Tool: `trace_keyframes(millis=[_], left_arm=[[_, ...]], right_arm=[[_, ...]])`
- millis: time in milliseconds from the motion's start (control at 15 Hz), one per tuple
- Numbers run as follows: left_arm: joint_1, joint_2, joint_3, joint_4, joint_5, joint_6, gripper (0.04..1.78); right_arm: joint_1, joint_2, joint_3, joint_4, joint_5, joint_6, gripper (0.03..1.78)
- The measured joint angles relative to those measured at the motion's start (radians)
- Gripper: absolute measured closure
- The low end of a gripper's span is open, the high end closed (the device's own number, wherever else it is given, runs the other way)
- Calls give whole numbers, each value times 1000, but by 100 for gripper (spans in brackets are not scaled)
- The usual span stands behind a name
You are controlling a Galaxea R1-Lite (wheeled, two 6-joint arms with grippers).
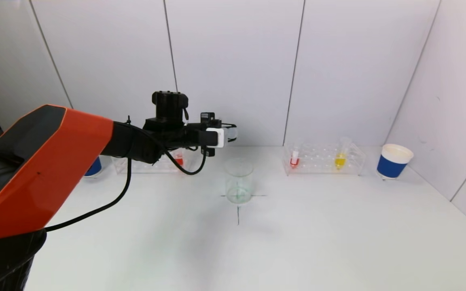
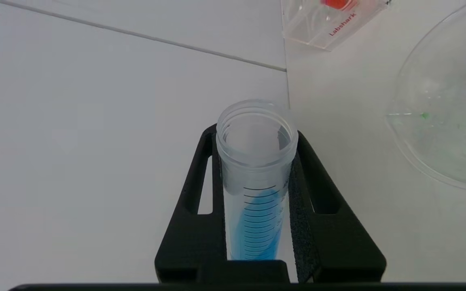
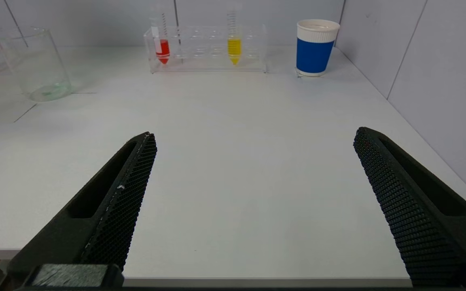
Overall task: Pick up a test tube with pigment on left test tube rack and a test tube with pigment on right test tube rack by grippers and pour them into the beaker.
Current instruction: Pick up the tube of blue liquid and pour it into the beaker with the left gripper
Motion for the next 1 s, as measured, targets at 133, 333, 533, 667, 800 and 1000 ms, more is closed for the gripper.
trace_keyframes(millis=[133,333,533,667,800,1000], left_arm=[[-1,-2,37,-45,-13,2,137],[1,-6,80,-98,-26,4,137],[1,-11,114,-143,-39,5,137],[1,-17,137,-171,-45,10,137],[0,-22,162,-204,-47,11,137],[0,-25,181,-231,-64,37,137]], right_arm=[[0,0,0,0,0,0,4],[0,0,0,0,0,0,4],[0,0,0,0,0,0,4],[0,0,0,0,0,0,4],[0,0,0,0,0,0,4],[0,0,0,0,0,0,4]])
